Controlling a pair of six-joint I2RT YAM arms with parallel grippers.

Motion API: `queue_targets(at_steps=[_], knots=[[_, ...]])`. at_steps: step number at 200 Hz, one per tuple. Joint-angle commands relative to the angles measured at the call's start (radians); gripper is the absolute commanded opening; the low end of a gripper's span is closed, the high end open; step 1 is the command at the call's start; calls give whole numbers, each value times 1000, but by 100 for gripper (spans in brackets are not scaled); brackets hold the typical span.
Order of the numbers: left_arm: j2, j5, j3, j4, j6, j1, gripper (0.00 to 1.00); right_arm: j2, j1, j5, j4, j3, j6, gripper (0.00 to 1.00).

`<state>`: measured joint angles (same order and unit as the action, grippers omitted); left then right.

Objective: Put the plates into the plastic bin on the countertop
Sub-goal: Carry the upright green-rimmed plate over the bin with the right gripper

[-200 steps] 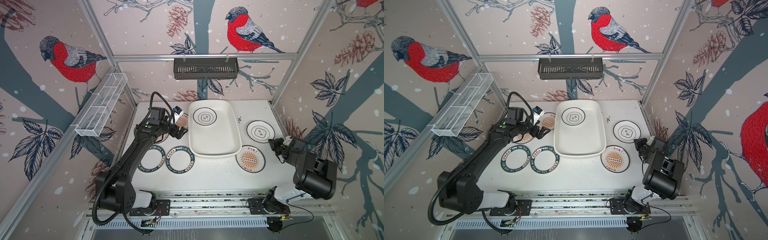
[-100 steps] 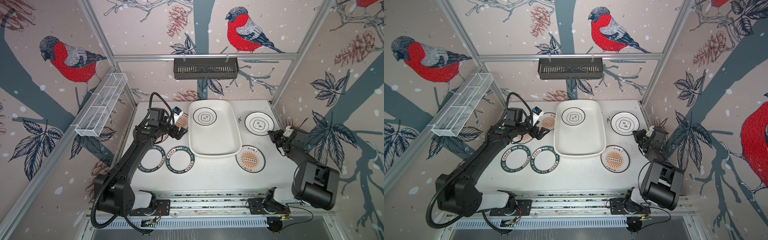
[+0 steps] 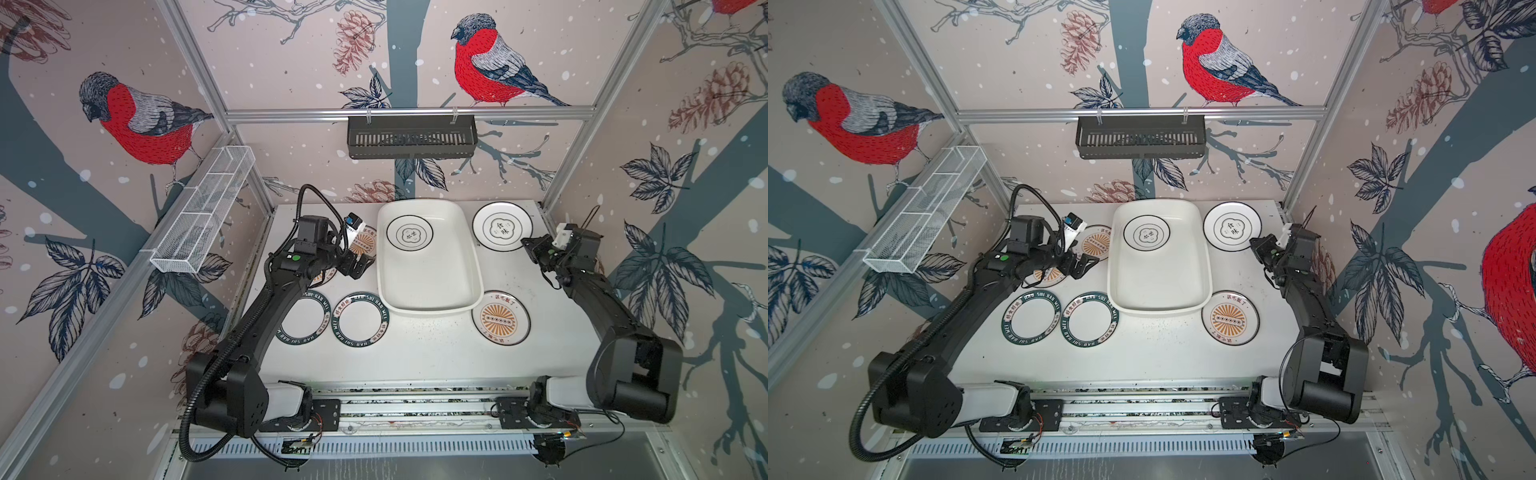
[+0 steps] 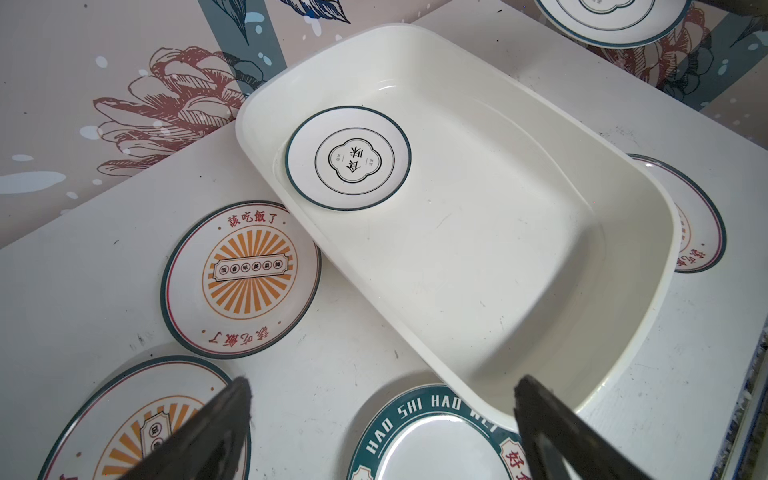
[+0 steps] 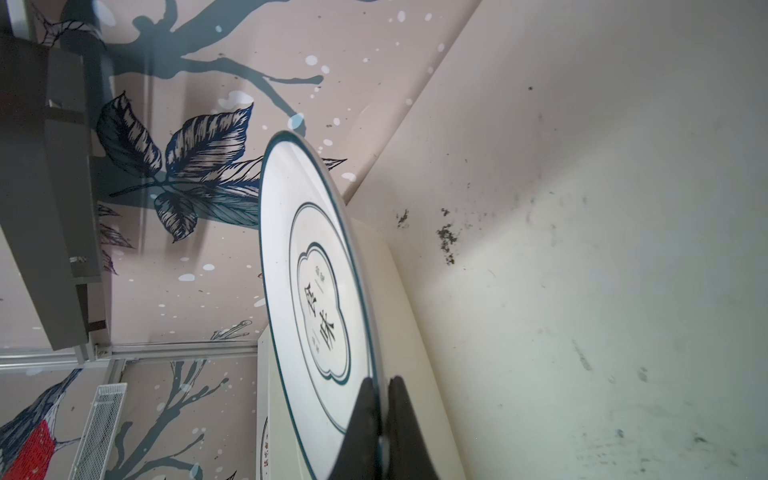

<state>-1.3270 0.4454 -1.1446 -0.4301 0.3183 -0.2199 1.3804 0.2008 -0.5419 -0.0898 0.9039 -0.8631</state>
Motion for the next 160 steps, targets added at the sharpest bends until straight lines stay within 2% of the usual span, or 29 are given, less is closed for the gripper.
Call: queue_targets(at_steps=[1, 94, 160], knots=[[1, 4, -9, 17, 10, -2, 98, 19, -65, 38, -19, 56, -14, 1], [23, 29, -24, 12, -5, -3, 98, 318, -413, 131, -122, 271, -83, 1], [46, 42, -9, 8, -6, -2, 98, 578, -525, 148, -184, 444, -144, 1]])
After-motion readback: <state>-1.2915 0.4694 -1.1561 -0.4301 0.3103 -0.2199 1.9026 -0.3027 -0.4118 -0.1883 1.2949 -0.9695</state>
